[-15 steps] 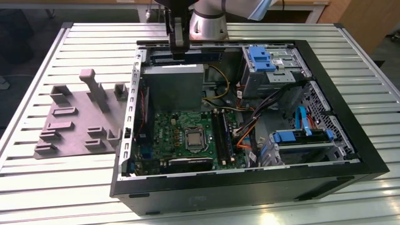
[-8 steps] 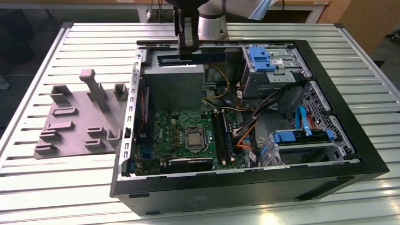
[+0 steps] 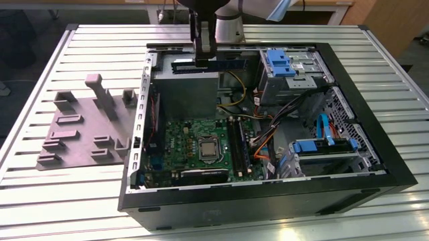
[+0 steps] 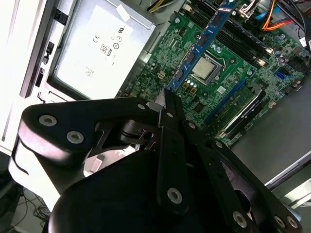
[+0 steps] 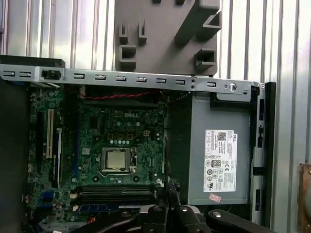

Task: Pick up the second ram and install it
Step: 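Pick up the second ram and move it above second insertion slot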

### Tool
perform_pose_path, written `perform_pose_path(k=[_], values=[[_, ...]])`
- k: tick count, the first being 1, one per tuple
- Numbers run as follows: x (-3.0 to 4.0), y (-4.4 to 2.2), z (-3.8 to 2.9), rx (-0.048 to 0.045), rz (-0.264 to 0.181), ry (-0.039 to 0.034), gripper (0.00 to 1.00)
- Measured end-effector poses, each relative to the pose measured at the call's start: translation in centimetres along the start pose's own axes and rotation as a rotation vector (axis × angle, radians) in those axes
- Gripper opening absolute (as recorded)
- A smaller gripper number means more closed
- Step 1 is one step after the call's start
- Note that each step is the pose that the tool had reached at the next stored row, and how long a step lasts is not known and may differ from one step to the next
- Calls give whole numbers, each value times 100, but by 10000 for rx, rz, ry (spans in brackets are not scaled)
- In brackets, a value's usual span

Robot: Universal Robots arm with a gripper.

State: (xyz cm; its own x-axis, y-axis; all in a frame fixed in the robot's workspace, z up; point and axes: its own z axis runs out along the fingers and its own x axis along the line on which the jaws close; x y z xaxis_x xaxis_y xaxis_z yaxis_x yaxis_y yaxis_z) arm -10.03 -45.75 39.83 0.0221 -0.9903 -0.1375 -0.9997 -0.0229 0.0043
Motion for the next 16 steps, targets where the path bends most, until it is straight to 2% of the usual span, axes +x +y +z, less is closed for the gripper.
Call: perform_pose_path(k=[5,16], values=[[28,-14,34,0,0,18,12],[110,-38,153,0,0,19,12]])
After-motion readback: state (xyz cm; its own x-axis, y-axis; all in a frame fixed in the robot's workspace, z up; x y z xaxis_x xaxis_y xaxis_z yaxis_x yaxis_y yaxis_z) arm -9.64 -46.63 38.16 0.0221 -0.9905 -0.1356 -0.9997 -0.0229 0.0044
